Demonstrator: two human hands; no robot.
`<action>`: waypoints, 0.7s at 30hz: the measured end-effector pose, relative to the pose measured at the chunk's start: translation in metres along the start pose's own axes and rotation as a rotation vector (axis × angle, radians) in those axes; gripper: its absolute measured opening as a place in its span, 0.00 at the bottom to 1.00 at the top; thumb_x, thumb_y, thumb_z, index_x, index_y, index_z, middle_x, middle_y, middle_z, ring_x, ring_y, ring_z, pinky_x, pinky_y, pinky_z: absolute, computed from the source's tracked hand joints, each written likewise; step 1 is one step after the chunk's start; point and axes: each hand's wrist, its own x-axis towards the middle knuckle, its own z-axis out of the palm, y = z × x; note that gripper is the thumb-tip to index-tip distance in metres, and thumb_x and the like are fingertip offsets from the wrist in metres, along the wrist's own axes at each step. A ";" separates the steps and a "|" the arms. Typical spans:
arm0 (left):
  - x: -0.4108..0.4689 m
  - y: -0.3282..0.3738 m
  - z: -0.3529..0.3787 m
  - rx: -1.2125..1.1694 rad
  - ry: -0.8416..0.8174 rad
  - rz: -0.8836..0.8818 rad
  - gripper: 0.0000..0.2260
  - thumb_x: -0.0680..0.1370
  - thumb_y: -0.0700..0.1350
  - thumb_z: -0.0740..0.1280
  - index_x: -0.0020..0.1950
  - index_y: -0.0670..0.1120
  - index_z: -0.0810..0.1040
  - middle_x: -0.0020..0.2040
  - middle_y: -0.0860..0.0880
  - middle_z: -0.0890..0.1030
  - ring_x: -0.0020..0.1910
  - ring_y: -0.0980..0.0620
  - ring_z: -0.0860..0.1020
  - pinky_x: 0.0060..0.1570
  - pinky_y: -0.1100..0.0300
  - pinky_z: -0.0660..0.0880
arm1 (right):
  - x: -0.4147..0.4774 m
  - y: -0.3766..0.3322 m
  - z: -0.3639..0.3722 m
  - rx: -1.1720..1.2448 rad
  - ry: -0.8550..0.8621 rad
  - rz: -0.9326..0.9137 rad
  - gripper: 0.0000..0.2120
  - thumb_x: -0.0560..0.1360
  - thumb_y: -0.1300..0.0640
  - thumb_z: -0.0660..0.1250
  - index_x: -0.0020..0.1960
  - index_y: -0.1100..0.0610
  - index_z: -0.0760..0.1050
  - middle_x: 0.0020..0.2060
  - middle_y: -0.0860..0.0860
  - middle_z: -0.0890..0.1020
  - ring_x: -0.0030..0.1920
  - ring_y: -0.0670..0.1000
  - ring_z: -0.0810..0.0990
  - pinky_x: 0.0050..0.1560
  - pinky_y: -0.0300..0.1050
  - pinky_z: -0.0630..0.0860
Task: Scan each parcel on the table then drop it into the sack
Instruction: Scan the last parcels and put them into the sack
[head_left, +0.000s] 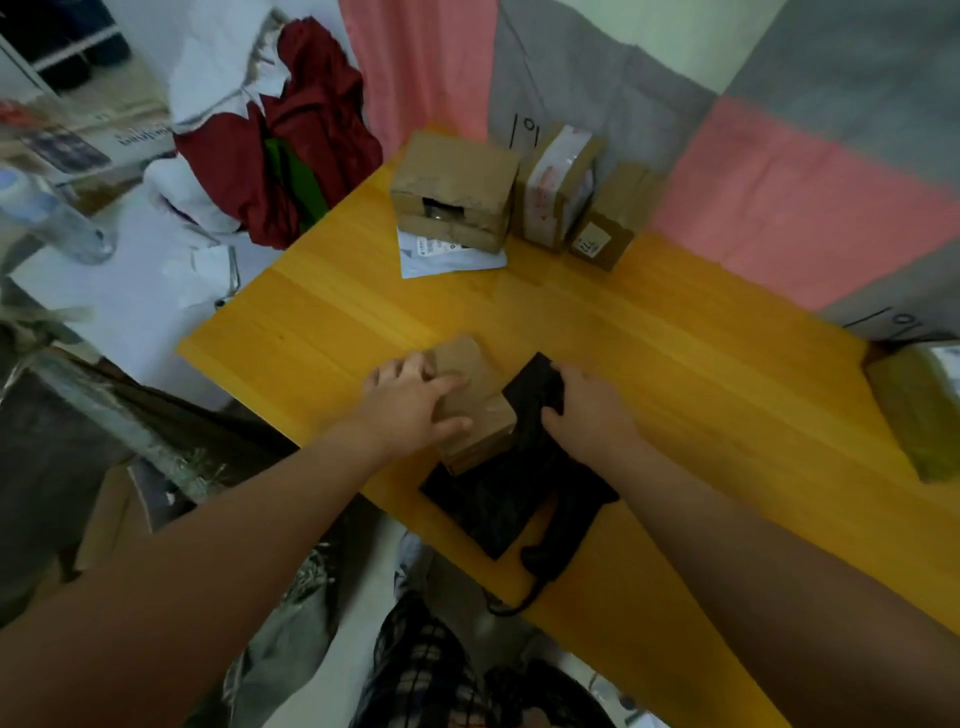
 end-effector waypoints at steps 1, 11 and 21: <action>0.001 0.003 -0.005 -0.002 0.011 0.002 0.26 0.77 0.66 0.58 0.73 0.61 0.63 0.66 0.45 0.64 0.67 0.41 0.63 0.69 0.46 0.57 | 0.001 -0.001 -0.005 0.014 0.013 -0.016 0.29 0.79 0.52 0.62 0.76 0.54 0.56 0.66 0.57 0.72 0.64 0.58 0.71 0.58 0.51 0.73; 0.140 -0.045 -0.108 -0.255 0.278 -0.101 0.31 0.77 0.63 0.61 0.77 0.54 0.58 0.75 0.41 0.55 0.72 0.36 0.57 0.68 0.42 0.60 | 0.122 -0.037 -0.066 0.059 0.225 0.123 0.36 0.75 0.36 0.62 0.77 0.45 0.53 0.77 0.58 0.50 0.77 0.60 0.48 0.75 0.58 0.49; 0.287 -0.097 -0.138 -0.887 0.114 -0.280 0.59 0.54 0.71 0.76 0.77 0.61 0.47 0.75 0.46 0.60 0.72 0.40 0.64 0.66 0.41 0.69 | 0.290 -0.043 -0.106 0.056 0.212 0.536 0.48 0.66 0.20 0.48 0.78 0.42 0.37 0.77 0.58 0.37 0.75 0.68 0.36 0.65 0.78 0.34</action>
